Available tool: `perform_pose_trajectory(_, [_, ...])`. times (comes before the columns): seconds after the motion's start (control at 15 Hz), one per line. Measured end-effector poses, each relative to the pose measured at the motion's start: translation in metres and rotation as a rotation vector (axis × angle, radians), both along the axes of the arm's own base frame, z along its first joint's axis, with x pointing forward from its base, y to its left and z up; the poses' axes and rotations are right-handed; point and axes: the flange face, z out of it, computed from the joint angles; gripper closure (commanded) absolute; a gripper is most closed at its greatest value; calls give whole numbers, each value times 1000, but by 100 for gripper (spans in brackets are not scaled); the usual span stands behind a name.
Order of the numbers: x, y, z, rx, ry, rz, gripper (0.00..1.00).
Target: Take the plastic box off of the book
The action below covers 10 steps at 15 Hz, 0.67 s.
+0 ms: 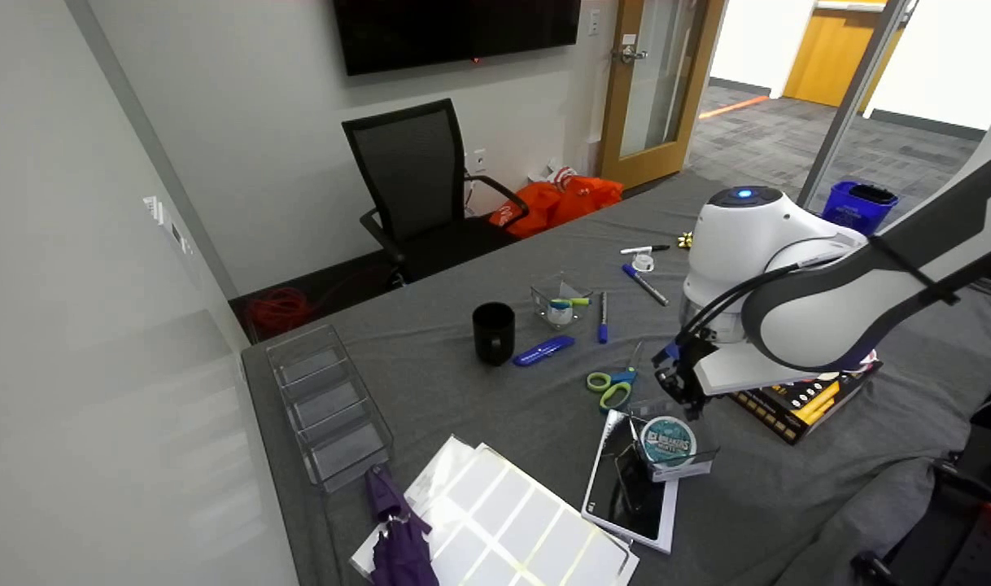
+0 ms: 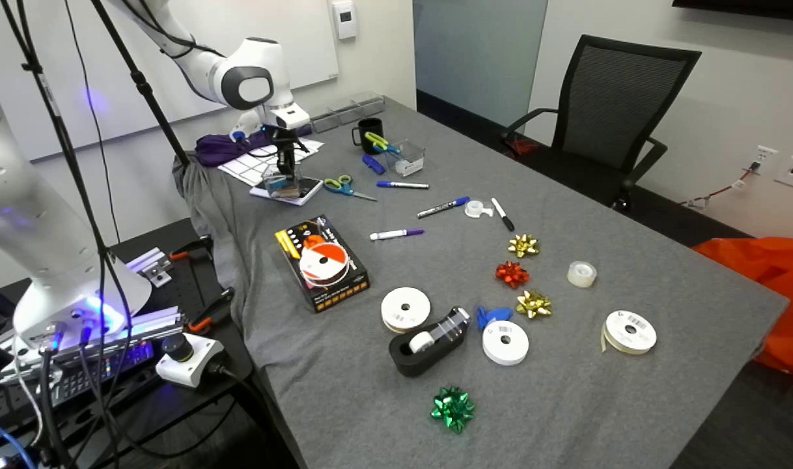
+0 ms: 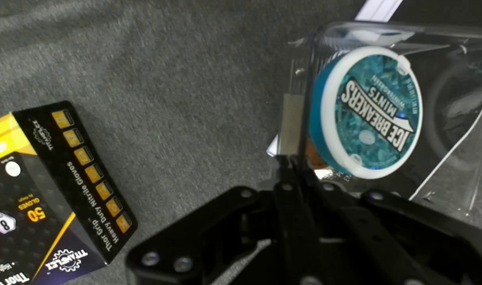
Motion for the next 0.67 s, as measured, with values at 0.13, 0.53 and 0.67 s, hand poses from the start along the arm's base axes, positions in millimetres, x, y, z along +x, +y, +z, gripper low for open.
perform_pose_trajectory(0.13, [-2, 5, 2, 22, 12, -9, 99])
perform_pose_trajectory(0.53, [7, 27, 50, 132, 31, -50, 99])
perform_pose_trajectory(0.67, [19, 31, 77, 154, -4, -58, 99])
